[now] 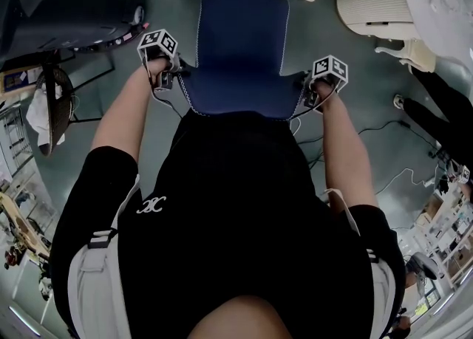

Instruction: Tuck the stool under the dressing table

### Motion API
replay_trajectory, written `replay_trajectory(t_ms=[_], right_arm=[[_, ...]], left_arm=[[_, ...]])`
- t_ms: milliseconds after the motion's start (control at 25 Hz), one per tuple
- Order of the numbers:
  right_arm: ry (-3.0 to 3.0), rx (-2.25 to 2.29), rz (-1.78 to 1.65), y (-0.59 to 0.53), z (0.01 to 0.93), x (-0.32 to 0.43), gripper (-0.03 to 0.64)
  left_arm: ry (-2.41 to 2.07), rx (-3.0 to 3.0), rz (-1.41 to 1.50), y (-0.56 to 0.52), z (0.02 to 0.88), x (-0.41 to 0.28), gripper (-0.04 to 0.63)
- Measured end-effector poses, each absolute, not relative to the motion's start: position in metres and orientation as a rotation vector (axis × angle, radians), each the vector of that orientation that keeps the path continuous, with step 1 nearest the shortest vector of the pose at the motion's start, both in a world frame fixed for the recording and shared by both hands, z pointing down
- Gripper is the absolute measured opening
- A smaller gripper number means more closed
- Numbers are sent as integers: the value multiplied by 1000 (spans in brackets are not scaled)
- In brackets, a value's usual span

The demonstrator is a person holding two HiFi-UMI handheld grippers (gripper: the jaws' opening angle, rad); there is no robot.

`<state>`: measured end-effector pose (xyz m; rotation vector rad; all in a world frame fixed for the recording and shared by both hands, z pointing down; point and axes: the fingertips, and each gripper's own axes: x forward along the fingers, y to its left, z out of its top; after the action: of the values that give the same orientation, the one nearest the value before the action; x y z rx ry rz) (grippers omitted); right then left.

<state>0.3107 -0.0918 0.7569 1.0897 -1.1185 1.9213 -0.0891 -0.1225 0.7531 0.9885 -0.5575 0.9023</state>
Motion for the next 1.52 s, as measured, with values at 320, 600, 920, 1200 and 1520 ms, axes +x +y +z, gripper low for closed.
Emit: replay_trajectory(t_ms=[320,600,920,1200,1520], right_arm=[[-1199,1058,1820,-93,755,309,100],[-1296,1045,1772,-93,748,299,107],[-1362,1129,1756,-122,727,298,107],[-1390,1165,1754,-140,711,290,112],[-1408,1198,1772,-156,697,276,115]], left_arm=[[-564,1084,938,-124,750,-88,124],[-580,1224,919,-140,740,-91,129],[-551,1281,881,-156,729,-91,137],[-549,1316,837,-176,716,-98,141],[-553,1356,798,-201,701,-110,144]])
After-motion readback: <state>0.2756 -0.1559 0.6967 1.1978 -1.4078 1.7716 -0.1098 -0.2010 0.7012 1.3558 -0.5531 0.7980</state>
